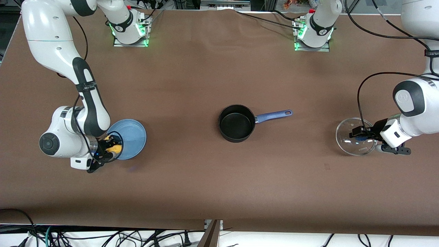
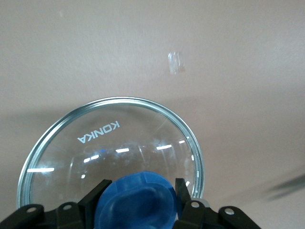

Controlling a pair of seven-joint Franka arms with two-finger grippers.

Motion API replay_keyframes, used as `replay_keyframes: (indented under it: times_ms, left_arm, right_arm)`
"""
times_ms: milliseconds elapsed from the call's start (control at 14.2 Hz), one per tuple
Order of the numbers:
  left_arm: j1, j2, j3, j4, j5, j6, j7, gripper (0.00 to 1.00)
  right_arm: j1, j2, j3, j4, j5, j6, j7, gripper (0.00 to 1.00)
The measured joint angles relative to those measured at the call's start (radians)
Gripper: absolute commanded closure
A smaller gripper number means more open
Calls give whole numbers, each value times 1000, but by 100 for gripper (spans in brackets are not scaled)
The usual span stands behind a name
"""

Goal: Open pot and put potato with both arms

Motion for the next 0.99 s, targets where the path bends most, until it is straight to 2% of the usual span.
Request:
replay_keyframes:
  times_ms: [353,423,494,564,776,917,987]
  left_arm:
    - [19,78,11,-33,-63,26,52,44]
    - [23,88,13,-37,-69,41,70,38]
    - [27,96,14,-44,-91,58,95,14]
    - [31,102,14,-53,-115,68,123,0]
    - [34,104,14,-56,-133,68,142,0]
    - [32,81,12,-18,-118,-14,81,0]
    - [30,61,7,23,-63,-73,18,0]
  right_arm:
    - [5,-3,0,6,-13,0,0,19]
    - [5,-4,0,7,-18,0,0,20]
    - [6,-5,0,8,-28,0,0,21]
    - [7,-8,1,8,-36,0,0,25]
    - [11,-13,1,8,-41,0,0,34]
    - [12,-13,1,8,-42,0,0,38]
    - [12,-13,1,9,-42,0,0,42]
